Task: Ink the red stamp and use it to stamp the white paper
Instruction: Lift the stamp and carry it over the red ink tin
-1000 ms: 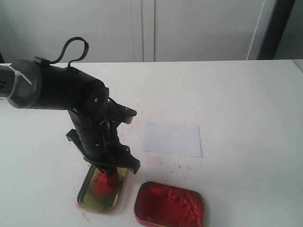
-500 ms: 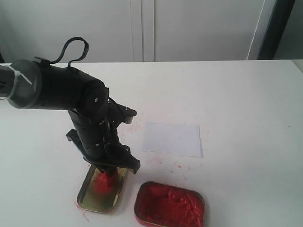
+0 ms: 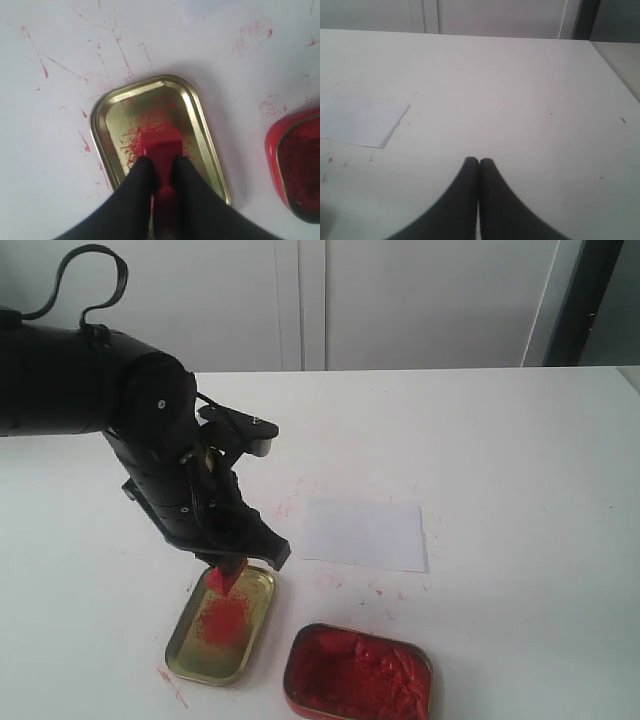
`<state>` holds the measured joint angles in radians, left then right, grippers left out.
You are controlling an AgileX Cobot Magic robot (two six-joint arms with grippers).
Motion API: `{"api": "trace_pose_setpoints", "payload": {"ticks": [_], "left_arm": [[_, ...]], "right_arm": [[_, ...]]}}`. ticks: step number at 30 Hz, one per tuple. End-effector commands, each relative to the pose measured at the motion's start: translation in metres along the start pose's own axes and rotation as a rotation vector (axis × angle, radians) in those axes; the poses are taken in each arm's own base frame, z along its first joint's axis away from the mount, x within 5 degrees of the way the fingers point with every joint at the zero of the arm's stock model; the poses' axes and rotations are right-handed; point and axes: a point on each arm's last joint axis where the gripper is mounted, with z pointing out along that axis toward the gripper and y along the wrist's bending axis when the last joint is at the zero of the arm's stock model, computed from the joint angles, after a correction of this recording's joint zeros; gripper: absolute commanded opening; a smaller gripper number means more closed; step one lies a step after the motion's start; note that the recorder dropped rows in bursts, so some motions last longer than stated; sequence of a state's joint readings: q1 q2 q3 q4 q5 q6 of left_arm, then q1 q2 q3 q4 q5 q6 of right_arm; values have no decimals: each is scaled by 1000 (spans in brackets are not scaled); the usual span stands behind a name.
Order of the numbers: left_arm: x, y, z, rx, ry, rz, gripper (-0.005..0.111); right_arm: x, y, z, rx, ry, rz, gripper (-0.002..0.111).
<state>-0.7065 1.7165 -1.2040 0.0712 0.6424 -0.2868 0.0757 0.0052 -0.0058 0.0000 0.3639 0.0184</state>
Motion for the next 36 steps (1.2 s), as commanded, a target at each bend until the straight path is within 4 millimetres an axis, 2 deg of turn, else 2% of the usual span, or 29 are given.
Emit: {"api": "trace_pose_setpoints", "payload": {"ticks": [1,7,10,19,24,36], "left_arm": [[3,-1,-5,3,6,1,0],[5,-2,-5,9,31,73,0],[6,-5,-6,46,43,50,0],[7,-24,-9,263,38,116,0],[8,-33,-10,321,30,148,0],[20,-86,-12,356,-12,390,0]], "right_arm": [[0,0,0,6,-14,6,0],[0,0,0,6,-14,6,0],[0,0,0,6,-14,6,0],[0,0,0,6,-14,6,0],[0,0,0,6,-14,6,0],[0,0,0,6,-14,6,0]]}}
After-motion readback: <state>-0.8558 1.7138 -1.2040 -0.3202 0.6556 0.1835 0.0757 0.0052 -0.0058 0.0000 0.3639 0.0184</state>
